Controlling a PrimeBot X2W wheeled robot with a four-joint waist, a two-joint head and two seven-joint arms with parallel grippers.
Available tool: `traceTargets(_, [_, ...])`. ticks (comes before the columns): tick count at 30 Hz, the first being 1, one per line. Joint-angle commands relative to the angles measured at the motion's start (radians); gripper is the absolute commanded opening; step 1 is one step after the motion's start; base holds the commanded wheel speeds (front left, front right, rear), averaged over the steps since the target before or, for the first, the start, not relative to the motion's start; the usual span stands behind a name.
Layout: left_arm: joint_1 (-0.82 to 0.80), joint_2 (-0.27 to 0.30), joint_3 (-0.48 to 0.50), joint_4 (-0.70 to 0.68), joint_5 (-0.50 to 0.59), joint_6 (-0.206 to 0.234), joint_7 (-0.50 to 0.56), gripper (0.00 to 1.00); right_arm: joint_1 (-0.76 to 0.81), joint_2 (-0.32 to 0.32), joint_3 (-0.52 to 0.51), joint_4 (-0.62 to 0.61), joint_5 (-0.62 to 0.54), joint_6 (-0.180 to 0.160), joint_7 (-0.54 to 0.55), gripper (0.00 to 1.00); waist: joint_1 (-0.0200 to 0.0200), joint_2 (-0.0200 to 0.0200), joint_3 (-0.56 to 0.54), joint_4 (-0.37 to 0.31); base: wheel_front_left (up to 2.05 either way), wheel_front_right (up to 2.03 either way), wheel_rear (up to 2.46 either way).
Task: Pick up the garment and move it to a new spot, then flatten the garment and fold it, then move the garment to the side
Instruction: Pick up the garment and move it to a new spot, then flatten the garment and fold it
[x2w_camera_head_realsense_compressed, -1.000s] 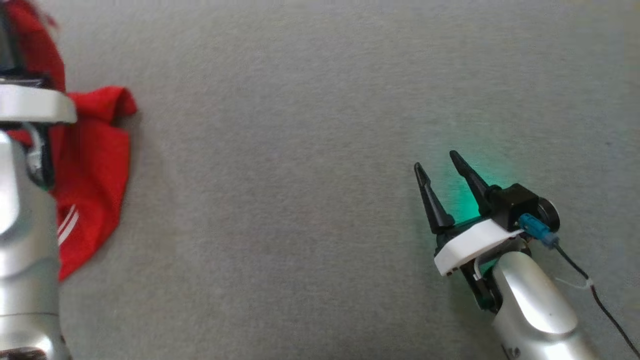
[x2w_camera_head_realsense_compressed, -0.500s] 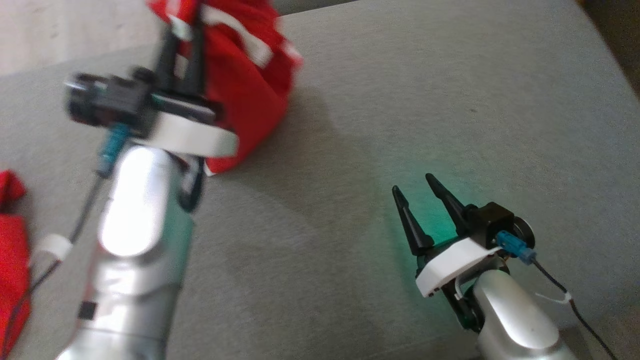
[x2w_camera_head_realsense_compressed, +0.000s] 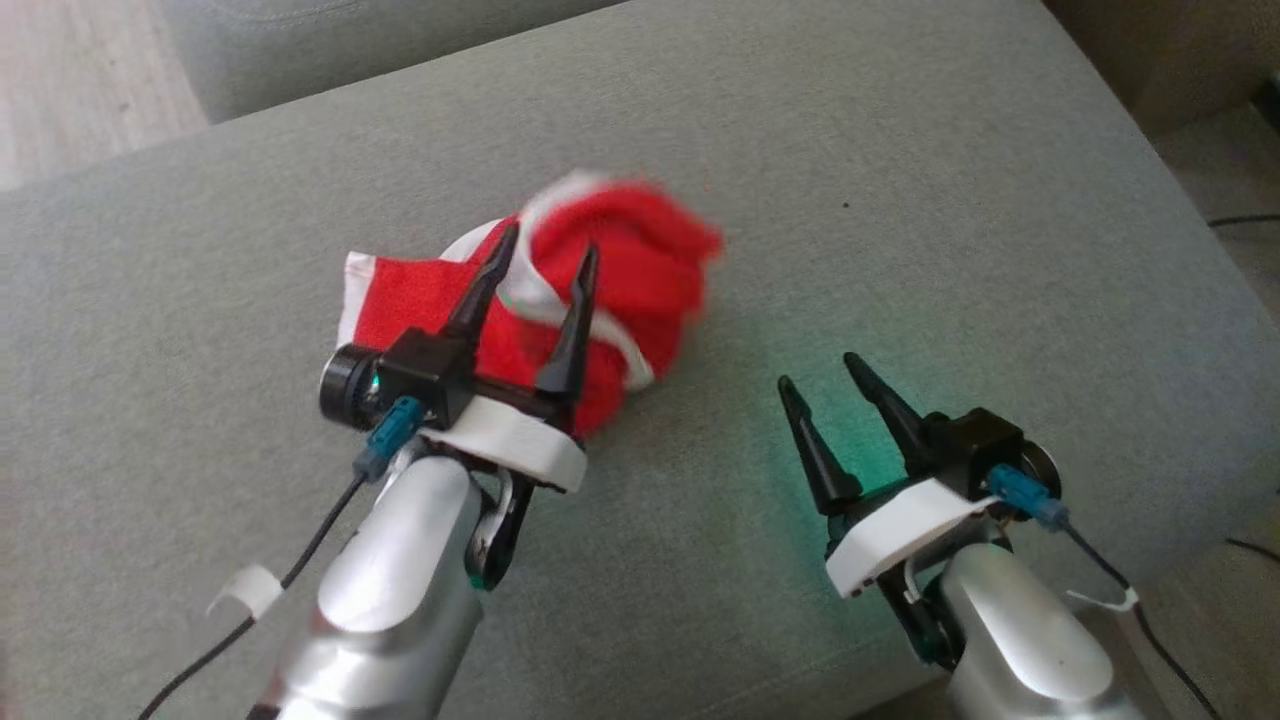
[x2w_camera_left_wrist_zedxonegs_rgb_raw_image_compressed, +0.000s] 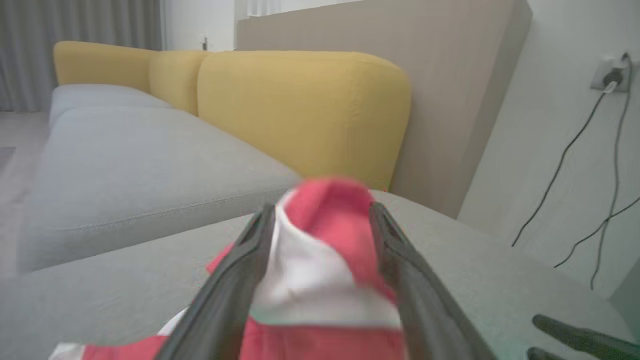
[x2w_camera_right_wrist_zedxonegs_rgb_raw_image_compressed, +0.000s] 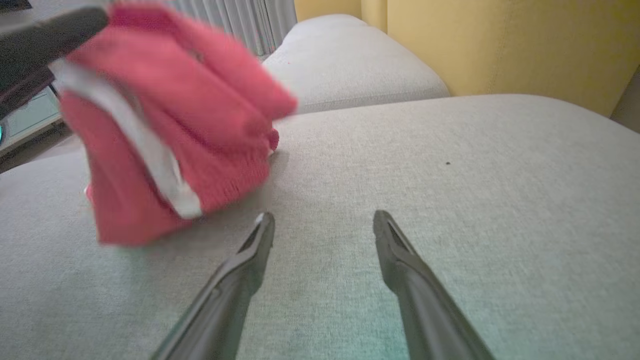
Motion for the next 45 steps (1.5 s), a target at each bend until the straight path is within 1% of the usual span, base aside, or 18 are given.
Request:
traceTargets(1, [-0.026, 0.017, 0.037, -0.027, 0.011, 0.015, -0.005, 1.00, -0.005, 0.014, 0.004, -0.029, 0.007, -0.001, -0.004, 1.00, -0.0001, 0.0000, 0.000, 0.018, 0.00, 0.00, 0.00])
traceTargets(6, [0.026, 0.018, 0.112, -0.043, 0.073, 0.046, -0.005, 1.00, -0.001, 0.015, -0.035, -0.037, -0.005, -0.001, -0.004, 1.00, -0.0001, 0.0000, -0.014, 0.072, 0.00, 0.00, 0.00])
traceTargets(11, [0.129, 0.037, 0.195, -0.066, 0.127, 0.051, -0.005, 1.00, 0.005, 0.015, -0.080, -0.043, -0.021, -0.001, -0.004, 1.00, -0.0001, 0.0000, -0.038, 0.133, 0.00, 0.00, 0.00])
traceTargets(13, [0.152, 0.039, 0.212, -0.070, 0.133, 0.053, -0.005, 1.00, 0.007, 0.015, -0.090, -0.044, -0.024, -0.001, -0.004, 1.00, -0.0001, 0.0000, -0.044, 0.146, 0.00, 0.00, 0.00])
traceTargets(18, [0.270, 0.042, 0.297, -0.098, 0.159, 0.051, -0.005, 1.00, 0.021, 0.015, -0.134, -0.044, -0.037, -0.001, -0.004, 1.00, -0.0001, 0.0000, -0.071, 0.202, 0.00, 0.00, 0.00])
traceTargets(23, [0.377, 0.038, 0.375, -0.129, 0.182, 0.052, -0.005, 1.00, 0.042, 0.015, -0.162, -0.044, -0.049, -0.001, -0.004, 1.00, -0.0001, 0.0000, -0.097, 0.233, 0.00, 0.00, 0.00])
traceTargets(28, [0.458, 0.027, 0.430, -0.146, 0.195, 0.052, -0.005, 1.00, 0.065, 0.015, -0.179, -0.035, -0.054, -0.001, -0.004, 1.00, -0.0001, 0.0000, -0.113, 0.246, 0.00, 0.00, 0.00])
traceTargets(33, [0.494, 0.020, 0.447, -0.164, 0.203, 0.041, -0.005, 1.00, 0.075, 0.015, -0.177, -0.030, -0.052, -0.001, -0.004, 1.00, -0.0001, 0.0000, -0.116, 0.251, 0.00, 0.00, 0.00])
traceTargets(39, [0.488, 0.017, 0.447, -0.166, 0.207, 0.034, -0.005, 1.00, 0.074, 0.015, -0.165, -0.026, -0.052, -0.001, -0.004, 1.00, -0.0001, 0.0000, -0.112, 0.253, 0.00, 0.00, 0.00])
traceTargets(45, [0.470, 0.017, 0.417, -0.165, 0.186, 0.036, -0.005, 1.00, 0.062, 0.015, -0.087, -0.003, -0.032, -0.001, -0.004, 1.00, -0.0001, 0.0000, -0.099, 0.261, 0.00, 0.00, 0.00])
